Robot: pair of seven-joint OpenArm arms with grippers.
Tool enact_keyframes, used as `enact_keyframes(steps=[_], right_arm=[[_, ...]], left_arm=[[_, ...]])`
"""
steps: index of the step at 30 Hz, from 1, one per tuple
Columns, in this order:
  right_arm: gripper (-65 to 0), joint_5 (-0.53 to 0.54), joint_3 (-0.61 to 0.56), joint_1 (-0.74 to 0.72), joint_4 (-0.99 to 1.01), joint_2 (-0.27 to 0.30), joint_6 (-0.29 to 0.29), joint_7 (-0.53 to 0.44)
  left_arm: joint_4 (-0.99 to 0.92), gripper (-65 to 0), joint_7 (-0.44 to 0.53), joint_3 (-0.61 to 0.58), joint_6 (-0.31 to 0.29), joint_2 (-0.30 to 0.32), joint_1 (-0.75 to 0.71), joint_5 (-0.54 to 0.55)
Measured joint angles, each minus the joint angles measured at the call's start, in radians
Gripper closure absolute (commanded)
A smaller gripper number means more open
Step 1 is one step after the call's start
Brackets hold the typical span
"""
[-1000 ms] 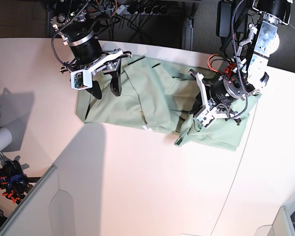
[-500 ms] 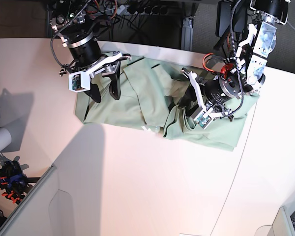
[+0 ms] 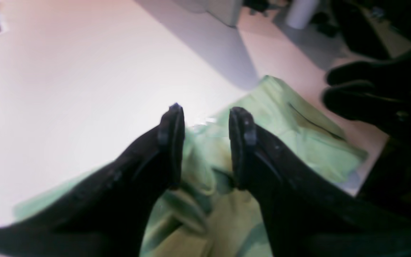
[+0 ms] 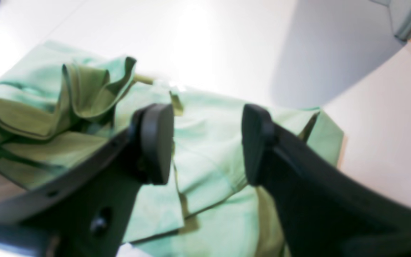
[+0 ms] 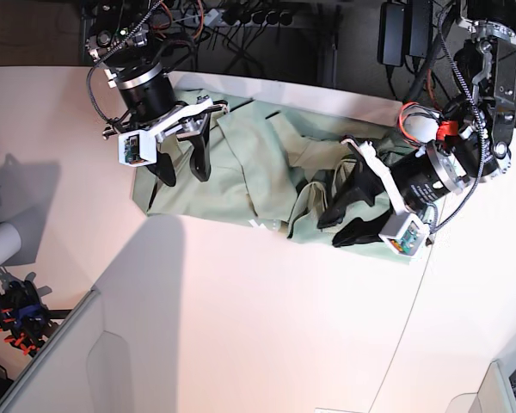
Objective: Fold the T-shirt properly
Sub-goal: 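Lift the shirt strip end with the left gripper and fold it toward the right gripper, then release the left gripper and pull the right gripper back from the collar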
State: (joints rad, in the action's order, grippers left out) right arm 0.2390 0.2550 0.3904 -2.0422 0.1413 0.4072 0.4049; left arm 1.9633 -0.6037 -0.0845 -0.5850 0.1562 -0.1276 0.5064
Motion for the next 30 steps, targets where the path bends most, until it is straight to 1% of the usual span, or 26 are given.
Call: enact_keyframes(steps=[3,5,6,9,11,12,13,14,17,18,21,24,25,30], right_arm=[[-30.8,0.000,0.000,0.000,0.000,0.000,0.000,0.000],[-30.8,0.000,0.000,0.000,0.000,0.000,0.000,0.000],[-30.8,0.001,0.000,0.000,0.000,0.000,0.000,0.000],[-30.8,0.000,0.000,0.000,0.000,0.000,0.000,0.000],[-30.7,0.001,0.000,0.000,0.000,0.000,0.000,0.000],[-30.1,0.000,0.000,0.000,0.000,0.000,0.000,0.000],[-27.4,0.000,0.000,0.000,0.000,0.000,0.000,0.000],[-22.7,0.001,0.000,0.000,0.000,0.000,0.000,0.000],[-3.1,0.001,0.000,0.000,0.000,0.000,0.000,0.000],[0.0,0.001,0.000,0.000,0.000,0.000,0.000,0.000],[0.0,0.000,0.000,0.000,0.000,0.000,0.000,0.000],[0.0,0.000,0.000,0.000,0.000,0.000,0.000,0.000],[0.0,0.000,0.000,0.000,0.000,0.000,0.000,0.000],[0.0,0.001,0.000,0.000,0.000,0.000,0.000,0.000]], left_arm=[[-0.009,-24.3,0.001,0.031,0.000,0.040,-0.011,-0.039],[-0.023,-23.3,0.002,0.051,0.000,0.055,-0.031,-0.053],[-0.030,-20.8,0.006,0.054,0.000,0.063,-0.045,-0.066],[-0.074,-11.0,0.071,0.053,-0.001,0.067,-0.086,-0.166],[-0.113,-2.0,0.113,0.053,0.000,0.069,-0.103,-0.233],[-0.132,0.0,0.118,0.053,0.000,0.069,-0.105,-0.243],[-0.149,0.0,0.118,0.053,0.000,0.069,-0.105,-0.254],[-0.161,0.0,0.118,0.053,0.000,0.069,-0.105,-0.267],[-0.168,0.0,0.127,0.054,0.001,0.069,-0.105,-0.287],[-0.168,0.0,0.134,0.054,0.001,0.069,-0.105,-0.285],[-0.168,0.0,0.126,0.054,0.001,0.068,-0.105,-0.275],[-0.168,0.0,0.118,0.051,0.002,0.062,-0.117,-0.200],[-0.168,0.0,0.117,0.046,0.002,0.053,-0.125,-0.203],[-0.168,0.0,0.108,-0.024,0.000,-0.043,-0.167,-0.206]])
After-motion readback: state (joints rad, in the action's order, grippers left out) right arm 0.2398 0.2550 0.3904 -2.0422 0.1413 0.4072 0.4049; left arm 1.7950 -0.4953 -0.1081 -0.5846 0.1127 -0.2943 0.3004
